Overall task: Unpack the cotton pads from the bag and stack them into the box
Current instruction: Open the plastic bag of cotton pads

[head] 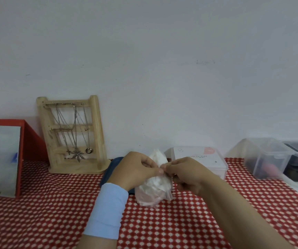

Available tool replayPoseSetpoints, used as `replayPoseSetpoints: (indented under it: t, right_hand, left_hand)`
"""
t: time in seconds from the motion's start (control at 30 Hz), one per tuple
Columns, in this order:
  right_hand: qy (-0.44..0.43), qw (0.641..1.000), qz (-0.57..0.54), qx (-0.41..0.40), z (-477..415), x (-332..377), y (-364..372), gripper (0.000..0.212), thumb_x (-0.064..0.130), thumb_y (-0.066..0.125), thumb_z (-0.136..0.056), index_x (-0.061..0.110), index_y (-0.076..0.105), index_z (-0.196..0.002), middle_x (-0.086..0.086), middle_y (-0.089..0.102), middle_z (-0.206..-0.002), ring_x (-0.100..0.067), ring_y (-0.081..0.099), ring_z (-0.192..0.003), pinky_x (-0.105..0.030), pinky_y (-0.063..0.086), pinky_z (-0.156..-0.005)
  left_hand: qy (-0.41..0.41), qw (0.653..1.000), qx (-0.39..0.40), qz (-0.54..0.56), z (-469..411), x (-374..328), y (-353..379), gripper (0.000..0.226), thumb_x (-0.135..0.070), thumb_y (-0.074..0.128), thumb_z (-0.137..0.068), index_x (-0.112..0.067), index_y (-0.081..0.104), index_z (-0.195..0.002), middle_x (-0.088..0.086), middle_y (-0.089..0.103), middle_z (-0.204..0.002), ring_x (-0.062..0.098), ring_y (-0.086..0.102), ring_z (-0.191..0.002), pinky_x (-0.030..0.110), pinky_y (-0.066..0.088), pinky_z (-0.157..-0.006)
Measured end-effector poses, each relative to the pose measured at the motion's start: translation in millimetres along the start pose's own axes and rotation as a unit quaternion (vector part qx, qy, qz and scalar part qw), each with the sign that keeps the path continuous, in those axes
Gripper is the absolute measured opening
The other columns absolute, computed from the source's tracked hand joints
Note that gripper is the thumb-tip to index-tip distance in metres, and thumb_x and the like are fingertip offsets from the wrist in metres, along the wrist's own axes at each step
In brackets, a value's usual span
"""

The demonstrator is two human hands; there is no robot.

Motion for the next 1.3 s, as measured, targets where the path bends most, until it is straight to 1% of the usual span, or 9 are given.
replayPoseSetpoints:
  t: [0.17, 0.27, 0.4, 0.47, 0.57, 0.7, 0.83, 1.0, 1.3]
  right_hand:
    - [-0.006, 1.0, -0.025, -0.009, 0.4, -2.7, 5.1, 0.021, 0.018, 0.073, -0.092, 0.006, 0.078, -0.076, 0.0, 0.058, -0.05, -0.01, 0.037, -0.04, -0.026, 0.029, -0.044]
    - [-0.031, 0.999, -0.028, -0.017, -1.7, -2.8, 8.0, 0.023, 0.022, 0.076, -0.09, 0.01, 0.081, -0.071, -0.009, 0.067, -0.064, -0.015, 0.043, -0.05, -0.028, 0.032, -0.048]
    - [-0.044, 0.998, -0.02, -0.029, -1.3, -1.2, 8.2, 0.023, 0.024, 0.076, -0.09, 0.01, 0.081, -0.073, -0.011, 0.071, -0.069, -0.022, 0.047, -0.06, -0.029, 0.035, -0.051]
    - [-0.04, 0.999, -0.022, -0.029, -1.0, -1.7, 8.4, 0.022, 0.024, 0.074, -0.091, 0.01, 0.081, -0.075, -0.012, 0.074, -0.071, -0.024, 0.049, -0.065, -0.029, 0.036, -0.051]
    - [-0.031, 0.999, -0.028, -0.024, -0.6, -3.4, 10.0, 0.022, 0.022, 0.072, -0.092, 0.009, 0.081, -0.077, -0.013, 0.076, -0.076, -0.025, 0.051, -0.067, -0.029, 0.037, -0.052]
    - [0.011, 0.997, -0.075, -0.001, 0.5, -5.1, 8.9, 0.022, 0.015, 0.068, -0.096, 0.003, 0.074, -0.078, -0.001, 0.061, -0.055, -0.011, 0.047, -0.044, -0.027, 0.037, -0.049]
    - [0.018, 0.997, -0.068, 0.026, 0.4, -4.7, 5.8, 0.018, 0.013, 0.072, -0.093, 0.001, 0.078, -0.081, -0.002, 0.055, -0.055, -0.012, 0.042, -0.047, -0.029, 0.041, -0.051]
    - [-0.014, 0.999, -0.027, 0.028, 7.6, -0.1, 11.7, 0.014, 0.013, 0.076, -0.089, 0.0, 0.078, -0.084, 0.001, 0.062, -0.051, -0.01, 0.048, -0.044, -0.029, 0.043, -0.053]
    - [0.022, 0.994, -0.092, 0.045, 11.9, -7.8, 16.5, 0.023, 0.014, 0.074, -0.089, 0.005, 0.077, -0.069, -0.005, 0.051, -0.055, -0.015, 0.043, -0.05, -0.028, 0.044, -0.051]
  left_hand:
    - [-0.029, 0.999, -0.015, -0.008, -3.3, 5.5, -1.2, 0.009, -0.028, 0.08, -0.083, -0.029, 0.079, -0.074, -0.016, 0.075, -0.082, 0.003, 0.068, -0.083, 0.02, 0.053, -0.075]
    - [-0.063, 0.997, -0.03, -0.016, -6.0, 10.1, -1.3, 0.019, -0.021, 0.072, -0.078, -0.013, 0.066, -0.061, -0.002, 0.054, -0.064, 0.014, 0.051, -0.061, 0.029, 0.041, -0.06]
    - [-0.077, 0.996, -0.034, 0.002, -3.7, 9.1, -0.7, 0.041, -0.014, 0.066, -0.08, -0.018, 0.041, -0.047, -0.006, 0.033, -0.049, 0.013, 0.033, -0.049, 0.029, 0.03, -0.052]
    - [-0.074, 0.997, -0.029, 0.005, -3.7, 10.7, 0.1, 0.04, -0.016, 0.068, -0.083, -0.016, 0.049, -0.048, -0.007, 0.044, -0.049, 0.011, 0.043, -0.05, 0.027, 0.037, -0.052]
    - [-0.07, 0.997, -0.025, 0.015, -4.1, 11.2, 1.2, 0.016, -0.021, 0.072, -0.088, -0.011, 0.077, -0.076, -0.002, 0.074, -0.082, 0.012, 0.068, -0.081, 0.025, 0.052, -0.069]
    - [-0.06, 0.997, -0.031, 0.026, -3.8, 10.6, 3.7, 0.012, -0.024, 0.072, -0.091, -0.018, 0.079, -0.083, -0.002, 0.076, -0.091, 0.009, 0.067, -0.086, 0.019, 0.051, -0.068]
    - [-0.052, 0.998, -0.038, 0.024, -0.8, 8.2, 6.2, 0.027, -0.027, 0.065, -0.095, -0.004, 0.077, -0.088, 0.012, 0.073, -0.085, 0.015, 0.061, -0.075, 0.026, 0.05, -0.067]
    - [-0.064, 0.997, -0.043, 0.019, 10.7, 4.9, 3.2, 0.031, -0.043, 0.067, -0.094, -0.019, 0.072, -0.075, 0.004, 0.073, -0.072, 0.017, 0.067, -0.069, 0.029, 0.055, -0.072]
    - [-0.073, 0.995, -0.022, 0.062, 16.0, 6.7, 0.4, 0.023, -0.027, 0.069, -0.095, -0.009, 0.078, -0.084, 0.0, 0.068, -0.073, 0.012, 0.06, -0.068, 0.023, 0.05, -0.066]
Point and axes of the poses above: each hand's wrist, its own z-axis away from the middle knuckle, its own y-axis out of the palm, x = y × z, the point moved 6 cm from there along -z, towards the middle knuckle
